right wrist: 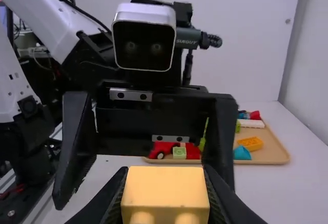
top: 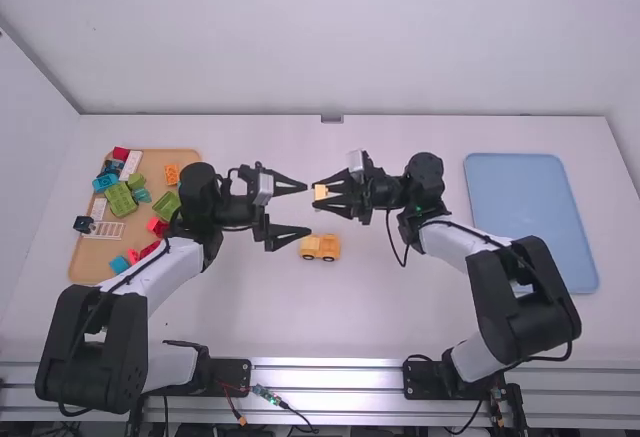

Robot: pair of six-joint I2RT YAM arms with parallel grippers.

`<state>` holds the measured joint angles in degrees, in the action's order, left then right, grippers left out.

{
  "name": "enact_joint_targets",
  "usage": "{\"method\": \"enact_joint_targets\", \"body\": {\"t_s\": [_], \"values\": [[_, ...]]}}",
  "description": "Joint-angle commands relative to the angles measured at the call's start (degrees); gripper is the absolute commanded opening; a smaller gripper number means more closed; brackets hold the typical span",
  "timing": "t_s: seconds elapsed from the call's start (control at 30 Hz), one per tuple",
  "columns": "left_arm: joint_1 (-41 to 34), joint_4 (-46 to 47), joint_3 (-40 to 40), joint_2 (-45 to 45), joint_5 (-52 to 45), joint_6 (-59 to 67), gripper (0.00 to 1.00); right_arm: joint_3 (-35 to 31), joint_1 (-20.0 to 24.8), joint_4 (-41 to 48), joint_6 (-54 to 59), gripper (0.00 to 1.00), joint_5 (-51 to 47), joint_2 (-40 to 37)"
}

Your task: Assemble lego blocks to make yellow taxi

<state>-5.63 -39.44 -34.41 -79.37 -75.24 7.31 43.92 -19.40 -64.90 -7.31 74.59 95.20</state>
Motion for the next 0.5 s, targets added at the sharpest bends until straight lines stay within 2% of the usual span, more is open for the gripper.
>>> {"method": "enact_joint_targets", "body": {"t_s": [0.0,0.07,0.1,0.23,0.27,0.37,0.4,0.47], "values": [[-0.37,1.16,0.61,0.72,3.76,-0.37,0.99,1.95,1.36,-0.11,-0.15,0.2,0.37,0.37],[0.24,7.82,-1.57,0.72,8.2,1.09,0.99,1.92,3.08,1.57,-0.11,0.19,-0.61,0.37],[0.24,7.82,-1.57,0.72,8.2,1.09,0.99,1.92,3.08,1.57,-0.11,0.19,-0.61,0.37],[-0.07,33.73,-11.41,0.72,16.2,15.13,0.99,2.23,6.21,8.09,3.82,0.18,-1.99,0.33],[-0.11,36.57,-12.61,0.72,17.42,16.72,0.99,2.34,6.43,8.92,4.02,0.18,-2.27,0.33],[0.0,52.11,-20.37,0.72,25.53,23.1,0.99,4.42,7.93,19.1,9.44,0.17,-5.7,0.3],[0.09,53.24,-21.07,0.72,26.32,23.47,0.99,4.59,7.98,19.8,9.77,0.17,-5.92,0.3],[0.22,59.41,-25.16,0.72,30.88,24.72,0.99,7.13,8.22,29.99,15.21,0.15,-10.14,0.26]]}}
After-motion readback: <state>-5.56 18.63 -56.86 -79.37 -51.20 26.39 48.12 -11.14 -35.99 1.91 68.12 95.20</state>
